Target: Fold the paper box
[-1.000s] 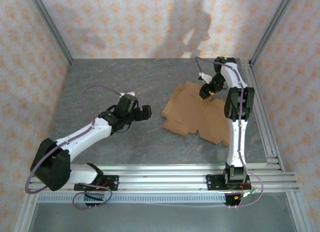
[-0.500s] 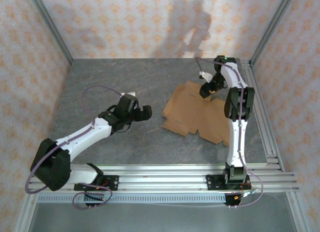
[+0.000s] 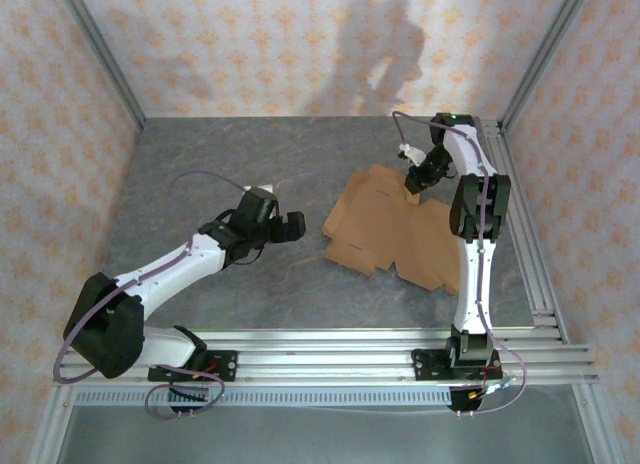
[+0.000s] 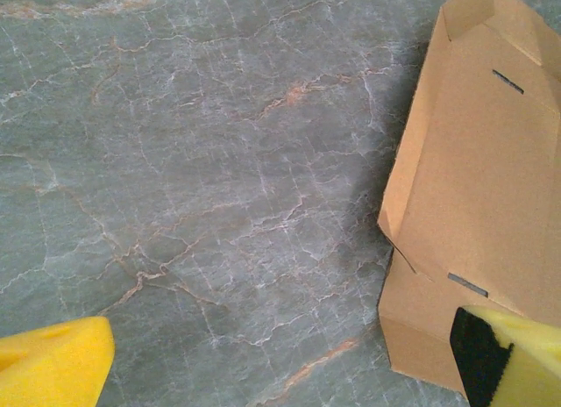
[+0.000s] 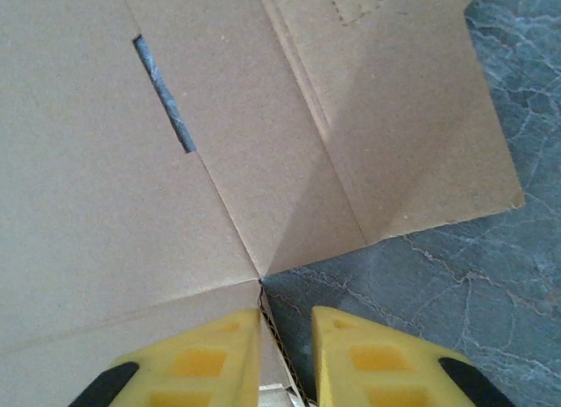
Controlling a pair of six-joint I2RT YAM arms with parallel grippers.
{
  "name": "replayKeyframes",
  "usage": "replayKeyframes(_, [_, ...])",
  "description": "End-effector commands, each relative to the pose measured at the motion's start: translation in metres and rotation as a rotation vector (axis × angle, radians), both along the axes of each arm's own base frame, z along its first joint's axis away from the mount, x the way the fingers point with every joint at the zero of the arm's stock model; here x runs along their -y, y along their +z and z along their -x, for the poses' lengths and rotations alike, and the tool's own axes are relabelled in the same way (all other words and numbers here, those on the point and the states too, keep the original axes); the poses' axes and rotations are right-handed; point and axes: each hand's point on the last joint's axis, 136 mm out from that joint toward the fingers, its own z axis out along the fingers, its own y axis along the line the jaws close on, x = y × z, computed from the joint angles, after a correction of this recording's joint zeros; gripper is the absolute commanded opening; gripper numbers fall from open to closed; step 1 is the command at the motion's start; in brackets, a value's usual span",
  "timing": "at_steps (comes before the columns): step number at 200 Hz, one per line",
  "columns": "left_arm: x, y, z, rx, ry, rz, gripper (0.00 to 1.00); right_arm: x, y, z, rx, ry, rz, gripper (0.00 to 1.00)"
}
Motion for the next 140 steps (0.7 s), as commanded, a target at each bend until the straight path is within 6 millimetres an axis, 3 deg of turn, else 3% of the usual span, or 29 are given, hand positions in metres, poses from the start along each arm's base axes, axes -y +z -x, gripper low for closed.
replayKeyframes(1, [0.004, 0.01, -0.004, 0.024, -0.026, -0.017, 1.0, -0.003, 0.013, 0.003, -0.001, -0.003, -0.036, 0.16])
replayKeyframes(31, [0.004, 0.009, -0.003, 0.027, -0.023, -0.011, 1.0, -0.004, 0.023, -0.01, 0.059, -0.032, -0.048, 0.02])
replayKeyframes(63, [0.003, 0.011, -0.003, 0.036, -0.016, -0.007, 1.0, -0.011, 0.034, -0.031, 0.125, -0.138, -0.101, 0.0])
replayKeyframes(98, [0.003, 0.015, -0.004, 0.051, -0.013, 0.0, 1.0, -0.009, 0.049, -0.071, 0.25, -0.444, -0.16, 0.0])
replayKeyframes(140, [0.005, 0.016, -0.005, 0.052, -0.023, 0.003, 1.0, -0.003, 0.081, -0.09, 0.493, -0.822, -0.388, 0.0])
